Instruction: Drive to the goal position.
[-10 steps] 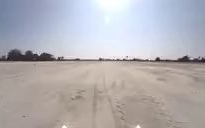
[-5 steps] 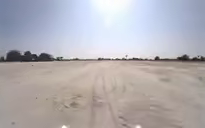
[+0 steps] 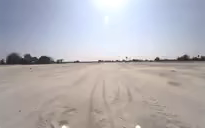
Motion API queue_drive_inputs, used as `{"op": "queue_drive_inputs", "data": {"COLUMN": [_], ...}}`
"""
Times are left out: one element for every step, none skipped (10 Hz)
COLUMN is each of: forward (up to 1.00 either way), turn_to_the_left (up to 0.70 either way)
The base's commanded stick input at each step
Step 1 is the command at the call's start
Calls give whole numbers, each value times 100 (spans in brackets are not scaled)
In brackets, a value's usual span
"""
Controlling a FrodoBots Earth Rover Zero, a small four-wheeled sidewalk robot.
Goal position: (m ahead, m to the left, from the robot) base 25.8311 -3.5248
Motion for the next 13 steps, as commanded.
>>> {"op": "queue_drive_inputs", "data": {"forward": [70, 70, 70, 70, 70, 70, 70, 70, 70, 70, 70, 70, 70], "turn_to_the_left": [0, 0, 0, 0, 0, 0, 0, 0, 0, 0, 0, 0, 0]}}
